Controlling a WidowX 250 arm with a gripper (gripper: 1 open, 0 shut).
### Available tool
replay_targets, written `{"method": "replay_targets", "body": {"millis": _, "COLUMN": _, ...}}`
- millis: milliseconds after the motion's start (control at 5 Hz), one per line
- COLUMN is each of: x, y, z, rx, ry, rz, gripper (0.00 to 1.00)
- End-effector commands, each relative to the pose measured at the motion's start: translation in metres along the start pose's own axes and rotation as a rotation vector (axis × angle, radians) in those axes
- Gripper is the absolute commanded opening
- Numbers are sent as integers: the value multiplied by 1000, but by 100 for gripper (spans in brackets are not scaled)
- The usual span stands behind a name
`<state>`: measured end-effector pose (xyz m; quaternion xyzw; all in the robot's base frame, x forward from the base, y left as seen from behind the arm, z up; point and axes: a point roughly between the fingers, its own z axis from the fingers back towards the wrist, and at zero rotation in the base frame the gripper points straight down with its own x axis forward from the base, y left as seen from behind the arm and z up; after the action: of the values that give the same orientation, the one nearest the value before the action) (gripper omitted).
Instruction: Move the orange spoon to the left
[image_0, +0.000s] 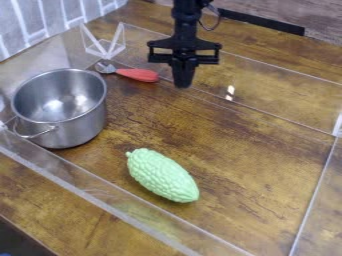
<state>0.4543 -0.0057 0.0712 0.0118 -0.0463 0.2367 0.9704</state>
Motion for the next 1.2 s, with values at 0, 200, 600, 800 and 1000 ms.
{"method": "replay_targets", "body": {"millis": 0, "x": -3, "y": -33, "z": 75, "rx": -99, "ry": -153, "rz": -46, "gripper": 0}}
{"method": "replay_targets", "body": {"millis": 200, "x": -16, "y": -53, "z": 70, "rx": -95, "ry": -168, "rz": -9, "gripper": 0}}
{"method": "replay_targets", "body": {"millis": 600, "x": -42, "y": -98, "z": 64, "rx": -98, "ry": -193, "rz": -4, "gripper": 0}}
{"method": "replay_targets", "body": {"millis": 800, "x": -51, "y": -119, "z": 70, "rx": -108, "ry": -200, "rz": 3, "gripper": 0}}
{"method": "replay_targets", "body": {"millis": 1000, "x": -57, "y": -124, "z": 55, "rx": -105, "ry": -213, "rz": 42, "gripper": 0}}
